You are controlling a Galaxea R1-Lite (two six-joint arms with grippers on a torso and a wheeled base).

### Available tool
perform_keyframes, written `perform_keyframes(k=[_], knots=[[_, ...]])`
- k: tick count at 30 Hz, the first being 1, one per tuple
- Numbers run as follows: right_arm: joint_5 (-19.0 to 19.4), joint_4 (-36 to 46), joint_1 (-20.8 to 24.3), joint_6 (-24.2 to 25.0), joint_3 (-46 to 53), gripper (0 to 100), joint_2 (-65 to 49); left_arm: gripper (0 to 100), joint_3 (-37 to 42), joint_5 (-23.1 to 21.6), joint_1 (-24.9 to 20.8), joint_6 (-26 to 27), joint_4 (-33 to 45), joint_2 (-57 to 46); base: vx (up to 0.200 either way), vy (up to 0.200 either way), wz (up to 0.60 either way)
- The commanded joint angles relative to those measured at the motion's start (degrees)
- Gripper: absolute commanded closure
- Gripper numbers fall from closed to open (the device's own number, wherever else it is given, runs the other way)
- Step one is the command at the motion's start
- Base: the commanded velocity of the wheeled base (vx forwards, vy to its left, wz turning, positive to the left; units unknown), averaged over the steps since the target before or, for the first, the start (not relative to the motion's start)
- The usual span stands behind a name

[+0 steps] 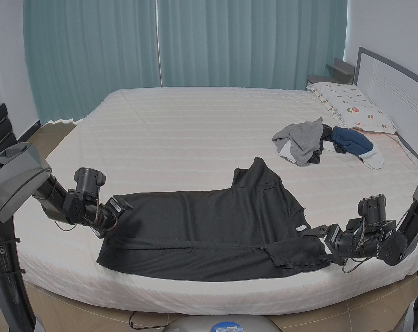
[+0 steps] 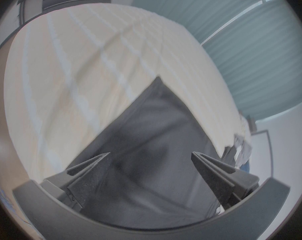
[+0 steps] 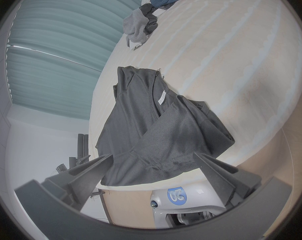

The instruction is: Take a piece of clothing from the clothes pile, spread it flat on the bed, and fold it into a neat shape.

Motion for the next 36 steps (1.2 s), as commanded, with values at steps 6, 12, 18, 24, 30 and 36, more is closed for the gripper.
perform_keyframes(k=[6, 12, 18, 24, 30, 36], knots=[[-0.18, -0.57, -0.2, 0.04, 0.21, 0, 0.56, 0, 1.6, -1.22, 3.4, -0.92, -1.3, -3.44, 0.0, 0.0, 0.0], [-0.18, -0.66, -0.2, -0.04, 0.74, 0, 0.47, 0, 8.37, -3.77, 2.08, 8.31, 0.81, -4.14, 0.0, 0.0, 0.0], [-0.1, -0.66, -0.11, -0.13, 0.83, 0, 0.56, 0, 11.53, -3.68, -1.43, 9.72, 0.72, -4.14, 0.0, 0.0, 0.0], [-0.1, -0.66, -0.11, -0.13, 0.83, 0, 0.56, 0, 12.5, -3.68, -2.93, 9.8, 0.81, -4.41, 0.0, 0.0, 0.0], [-0.1, -0.66, -0.03, -0.13, 0.91, 0, 0.56, 0, 12.41, -3.59, -2.93, 9.8, 0.81, -3.79, 0.0, 0.0, 0.0], [-0.18, -0.66, -0.11, -0.13, 0.91, 0, 0.56, 100, 12.33, -3.59, -2.75, 9.72, 0.81, -3.97, 0.0, 0.0, 0.0]])
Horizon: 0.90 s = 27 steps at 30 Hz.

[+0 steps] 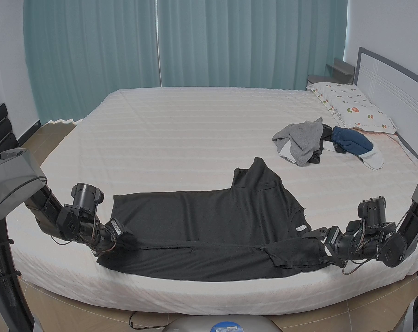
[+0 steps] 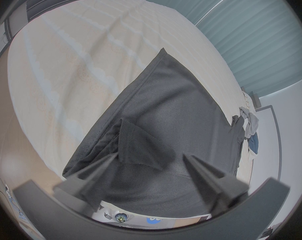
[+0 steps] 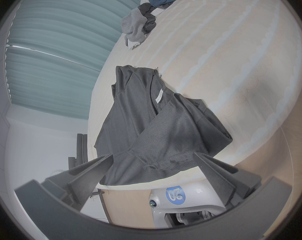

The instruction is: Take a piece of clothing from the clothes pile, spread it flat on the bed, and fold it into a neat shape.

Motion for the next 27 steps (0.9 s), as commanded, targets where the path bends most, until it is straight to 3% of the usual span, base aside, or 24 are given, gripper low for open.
perform_keyframes(k=[1, 15, 27], knots=[[0.01, 0.0, -0.04, 0.0, 0.02, 0, 0.07, 100, 0.03, 0.09, 0.09, -0.05, -0.01, -0.12, 0.0, 0.0, 0.0], [-1.4, -0.35, 0.31, -0.53, -1.12, 0, -0.81, 100, 0.46, 0.53, 1.23, -0.22, 2.8, -6.36, 0.0, 0.0, 0.0], [-1.66, -2.81, 0.31, -1.23, -0.94, 0, 0.42, 100, 0.9, -0.09, 2.99, -0.31, 2.98, -5.83, 0.0, 0.0, 0.0]])
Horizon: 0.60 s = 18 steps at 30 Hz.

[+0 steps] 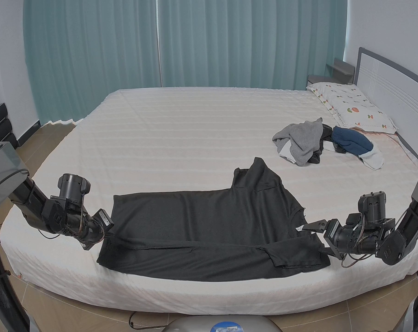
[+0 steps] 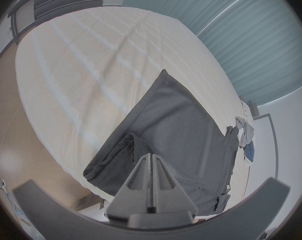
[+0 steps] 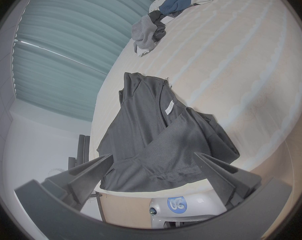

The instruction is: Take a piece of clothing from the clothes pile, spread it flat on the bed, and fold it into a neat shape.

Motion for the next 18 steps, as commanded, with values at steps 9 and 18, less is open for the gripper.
perform_keyframes(k=[9, 18], knots=[[0.12, -0.02, 0.07, 0.14, 1.35, 0, 0.14, 0, 3.22, -1.99, -0.55, -0.16, -0.3, -0.71, 0.0, 0.0, 0.0], [0.3, -0.02, 0.07, 0.14, 1.79, 0, 0.31, 0, 2.34, -1.82, -3.1, -2.27, -0.82, 3.43, 0.0, 0.0, 0.0]])
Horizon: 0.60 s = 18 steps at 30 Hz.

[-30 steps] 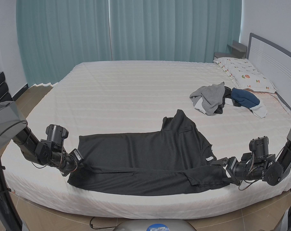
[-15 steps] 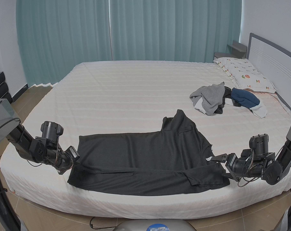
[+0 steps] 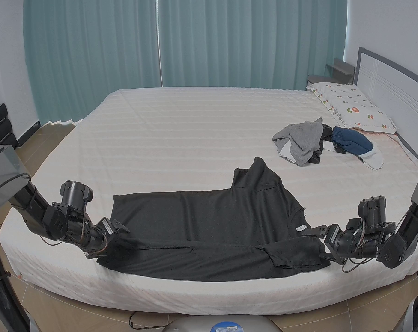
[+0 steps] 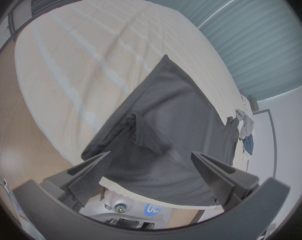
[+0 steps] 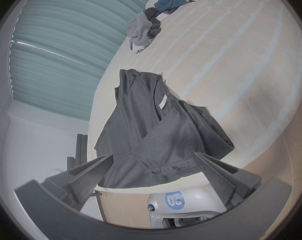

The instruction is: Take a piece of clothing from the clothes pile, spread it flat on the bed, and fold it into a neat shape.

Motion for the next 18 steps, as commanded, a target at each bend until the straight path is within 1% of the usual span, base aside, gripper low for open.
perform_keyframes(k=[1, 4, 9, 10, 18], knots=[[0.16, -0.02, 0.07, 0.0, 0.05, 0, 0.14, 0, -1.37, 0.51, -1.34, -1.61, -0.36, 3.52, 0.0, 0.0, 0.0], [0.16, -0.02, 0.07, 0.0, 0.05, 0, 0.05, 0, -2.51, 0.6, -1.6, -3.02, -0.36, 3.61, 0.0, 0.0, 0.0], [0.16, -0.02, -0.02, 0.09, 0.05, 0, 0.23, 0, -3.48, 0.69, -1.6, -3.19, -0.36, 4.31, 0.0, 0.0, 0.0], [0.16, -0.02, 0.07, 0.09, 0.13, 0, 0.23, 100, -4.01, 0.69, -1.43, -3.19, -0.27, 4.4, 0.0, 0.0, 0.0], [0.08, -0.02, -0.02, 0.09, 0.13, 0, 0.32, 100, -3.92, 0.78, -0.02, -3.19, 0.34, 3.79, 0.0, 0.0, 0.0]])
